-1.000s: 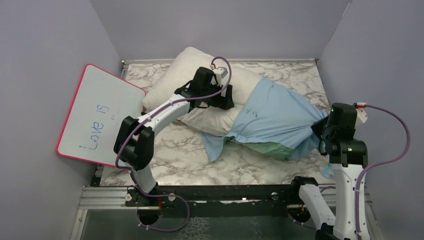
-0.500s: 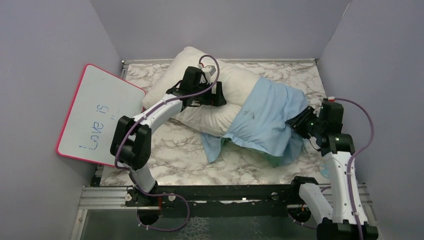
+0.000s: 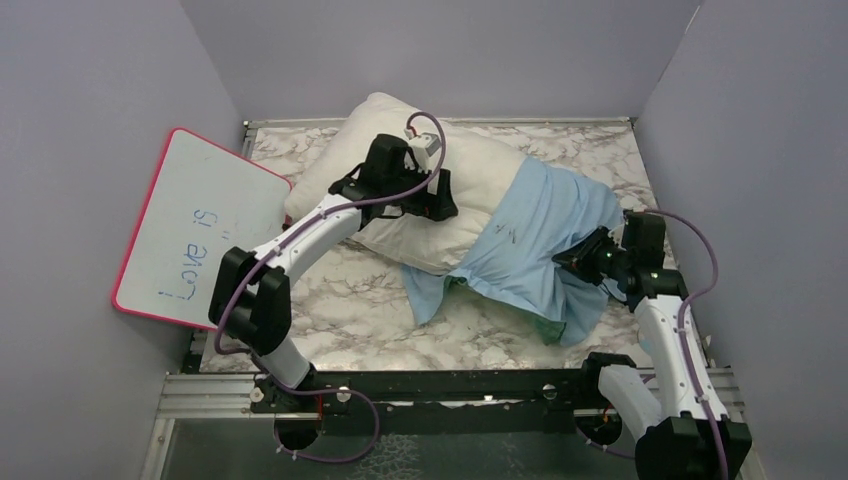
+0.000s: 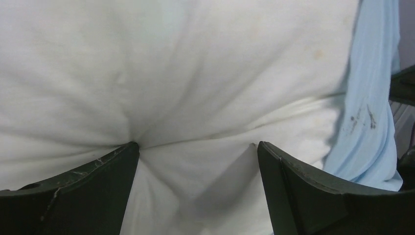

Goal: Remove the pillowcase from the pillow
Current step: Remove the pillow from the pillowcase.

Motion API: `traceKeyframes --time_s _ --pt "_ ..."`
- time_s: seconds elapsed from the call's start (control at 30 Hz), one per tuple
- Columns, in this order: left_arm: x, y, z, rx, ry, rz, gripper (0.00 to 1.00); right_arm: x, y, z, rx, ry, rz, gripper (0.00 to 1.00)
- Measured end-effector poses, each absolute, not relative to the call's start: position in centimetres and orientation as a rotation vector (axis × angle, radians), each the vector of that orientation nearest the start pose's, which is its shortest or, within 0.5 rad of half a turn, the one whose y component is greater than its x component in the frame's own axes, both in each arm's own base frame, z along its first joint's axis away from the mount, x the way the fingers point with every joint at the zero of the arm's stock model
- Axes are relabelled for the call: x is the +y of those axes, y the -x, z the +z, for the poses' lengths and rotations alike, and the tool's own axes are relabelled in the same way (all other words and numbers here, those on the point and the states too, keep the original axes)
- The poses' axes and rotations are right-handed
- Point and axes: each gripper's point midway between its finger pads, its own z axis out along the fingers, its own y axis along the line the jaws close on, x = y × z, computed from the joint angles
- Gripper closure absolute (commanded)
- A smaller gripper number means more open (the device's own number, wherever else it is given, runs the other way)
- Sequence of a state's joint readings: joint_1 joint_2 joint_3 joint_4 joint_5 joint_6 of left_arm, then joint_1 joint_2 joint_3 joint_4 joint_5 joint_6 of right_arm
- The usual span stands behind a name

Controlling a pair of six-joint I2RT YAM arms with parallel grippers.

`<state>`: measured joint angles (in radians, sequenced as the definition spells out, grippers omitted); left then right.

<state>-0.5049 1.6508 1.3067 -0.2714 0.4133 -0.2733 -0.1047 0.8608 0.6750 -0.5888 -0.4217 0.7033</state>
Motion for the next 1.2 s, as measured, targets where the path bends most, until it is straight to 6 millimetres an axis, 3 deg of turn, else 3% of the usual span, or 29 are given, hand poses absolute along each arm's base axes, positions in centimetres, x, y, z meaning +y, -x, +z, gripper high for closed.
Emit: traceKeyframes --time_s 0.13,0.27,0.53,0.67,0.73,0.87,0.97,1.0,1.1,1.2 --pt "-31.2 -33.3 20.1 2.137 -0.648 -0.868 0.06 4.7 -24.5 16.0 2.235 -0.825 0.610 0.99" --pt "-32.2 -32.0 19.5 2.123 -0.726 -0.853 0.08 1.6 -24.4 20.9 2.081 -0.856 0.421 1.00" --pt "-30.9 -35.2 14.6 2.253 -0.599 -0.716 0.14 -4.8 -21.7 27.4 1.874 -0.984 0.045 1.00" --pt "-28.1 -37.4 13.7 2.303 -0.465 -0.712 0.14 -6.5 -20.6 29.5 1.820 -1.010 -0.066 0.99" --pt "-26.3 -38.6 13.6 2.314 -0.402 -0.694 0.14 -6.5 -20.5 29.7 1.832 -0.992 -0.074 0.92" --pt "-24.8 -39.6 13.6 2.319 -0.350 -0.678 0.13 -4.0 -21.7 28.5 1.939 -0.862 0.048 0.68" --pt "-24.9 -39.5 13.8 2.322 -0.345 -0.684 0.12 -1.2 -23.0 25.5 2.057 -0.780 0.207 0.33" --pt "-24.9 -39.4 13.8 2.323 -0.345 -0.687 0.11 -0.3 -23.3 24.0 2.101 -0.768 0.259 0.26" --pt "-25.0 -39.1 14.4 2.318 -0.350 -0.713 0.07 2.2 -23.8 19.4 2.211 -0.754 0.408 0.15" --pt "-25.1 -38.4 15.6 2.304 -0.364 -0.740 0.05 4.1 -23.3 15.6 2.305 -0.770 0.526 0.11"
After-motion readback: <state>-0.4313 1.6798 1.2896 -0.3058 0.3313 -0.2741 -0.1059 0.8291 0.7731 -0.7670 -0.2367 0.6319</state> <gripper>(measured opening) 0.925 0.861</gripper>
